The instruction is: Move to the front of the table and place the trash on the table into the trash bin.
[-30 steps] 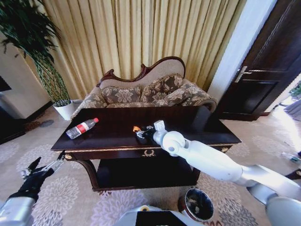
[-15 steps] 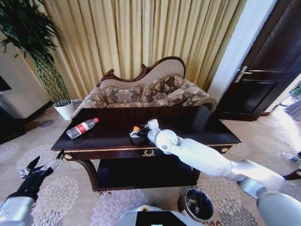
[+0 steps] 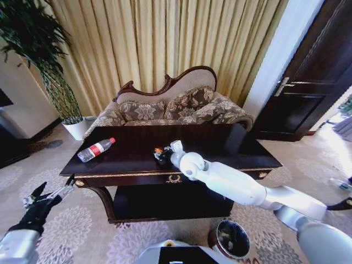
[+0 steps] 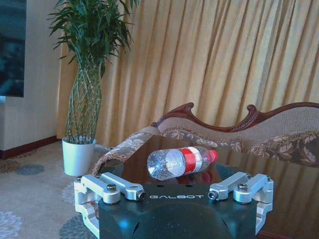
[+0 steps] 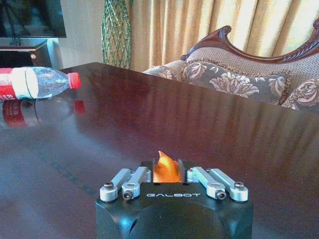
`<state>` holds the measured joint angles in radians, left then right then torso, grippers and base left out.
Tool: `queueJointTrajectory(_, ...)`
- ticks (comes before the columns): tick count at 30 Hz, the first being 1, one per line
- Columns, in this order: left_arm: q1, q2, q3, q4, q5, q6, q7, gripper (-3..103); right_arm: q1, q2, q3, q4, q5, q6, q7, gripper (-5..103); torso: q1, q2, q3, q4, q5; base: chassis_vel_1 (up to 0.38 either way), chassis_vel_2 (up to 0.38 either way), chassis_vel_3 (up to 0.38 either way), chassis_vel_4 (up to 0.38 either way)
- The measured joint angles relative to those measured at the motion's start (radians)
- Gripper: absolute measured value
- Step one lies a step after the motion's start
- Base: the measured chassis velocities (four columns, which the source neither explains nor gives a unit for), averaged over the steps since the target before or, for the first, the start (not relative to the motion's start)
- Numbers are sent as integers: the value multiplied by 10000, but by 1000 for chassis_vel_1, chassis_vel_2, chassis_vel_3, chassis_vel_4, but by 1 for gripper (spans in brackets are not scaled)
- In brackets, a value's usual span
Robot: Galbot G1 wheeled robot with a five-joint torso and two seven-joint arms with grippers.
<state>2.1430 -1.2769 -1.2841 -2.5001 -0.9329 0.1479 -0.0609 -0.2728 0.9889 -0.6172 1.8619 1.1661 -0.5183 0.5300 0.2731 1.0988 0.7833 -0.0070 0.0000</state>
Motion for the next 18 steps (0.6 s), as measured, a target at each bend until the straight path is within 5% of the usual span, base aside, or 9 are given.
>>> queueJointTrajectory(8,24,4,120,0,90,-23,16,100,-37,-142,84,100,-87,127,25,3,0,0,0,0,0,0,0,0,0)
queueJointTrajectory(18,-72,157,-68,0,-138,-39,-23,100,139,-734,1153,944,164,275,467,2,0,0,0,5,1,0,0,0,0)
